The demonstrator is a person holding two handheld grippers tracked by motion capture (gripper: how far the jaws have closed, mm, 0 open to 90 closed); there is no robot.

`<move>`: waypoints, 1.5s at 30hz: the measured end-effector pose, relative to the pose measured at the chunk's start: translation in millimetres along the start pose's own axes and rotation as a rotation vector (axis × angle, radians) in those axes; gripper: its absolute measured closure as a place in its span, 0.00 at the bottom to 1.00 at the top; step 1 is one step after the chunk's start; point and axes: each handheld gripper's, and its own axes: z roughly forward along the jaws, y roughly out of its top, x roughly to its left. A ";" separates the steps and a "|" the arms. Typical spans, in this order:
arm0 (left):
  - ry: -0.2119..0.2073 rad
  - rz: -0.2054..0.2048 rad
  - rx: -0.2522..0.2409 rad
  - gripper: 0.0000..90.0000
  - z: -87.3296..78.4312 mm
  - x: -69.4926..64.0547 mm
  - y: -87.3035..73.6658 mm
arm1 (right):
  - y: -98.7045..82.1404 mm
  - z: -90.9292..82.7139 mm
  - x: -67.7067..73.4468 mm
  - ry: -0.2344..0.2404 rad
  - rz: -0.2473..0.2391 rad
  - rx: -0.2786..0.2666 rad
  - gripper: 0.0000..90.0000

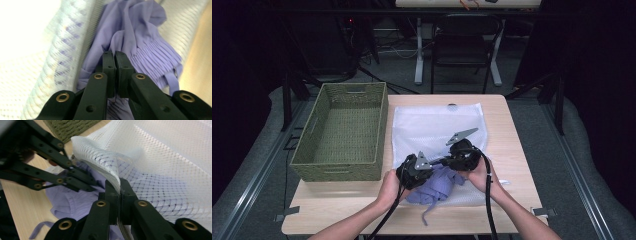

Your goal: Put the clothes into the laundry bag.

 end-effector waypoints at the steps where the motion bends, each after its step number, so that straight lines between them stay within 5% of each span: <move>1: 0.005 -0.008 0.000 0.97 3.3 0.2 -0.1 | 0.4 -0.4 0.2 0.004 0.004 -0.007 0.97; 6: -0.026 -0.009 0.056 0.82 9.4 1.7 -6.3 | -5.6 7.5 -2.2 0.007 0.009 0.028 0.97; 10: -0.036 -0.014 0.022 0.54 -6.0 -5.0 -5.6 | -9.2 9.0 -6.5 0.005 0.010 0.049 0.97; 13: -0.064 -0.011 -0.002 0.45 -11.7 -13.7 -3.4 | -9.2 8.1 -7.0 0.005 0.014 0.043 0.97; 17: -0.110 0.014 0.018 0.36 4.2 -24.6 -1.2 | -9.3 10.0 -7.0 0.010 0.015 0.054 0.97; 23: -0.100 0.042 0.084 0.47 32.2 -32.4 -7.8 | -13.0 13.3 -9.0 0.009 0.027 0.072 0.97; 32: -0.119 0.031 0.046 0.88 29.2 -24.9 -9.0 | -10.0 8.6 -7.0 0.008 0.023 0.051 0.97; 41: -0.014 -0.084 -0.111 0.91 3.5 -4.7 11.0 | 0.8 -11.7 -2.2 0.009 0.026 -0.029 0.97; 45: 0.012 -0.127 -0.073 0.89 18.4 0.2 9.1 | 0.7 -14.0 -3.1 0.007 0.028 -0.030 0.97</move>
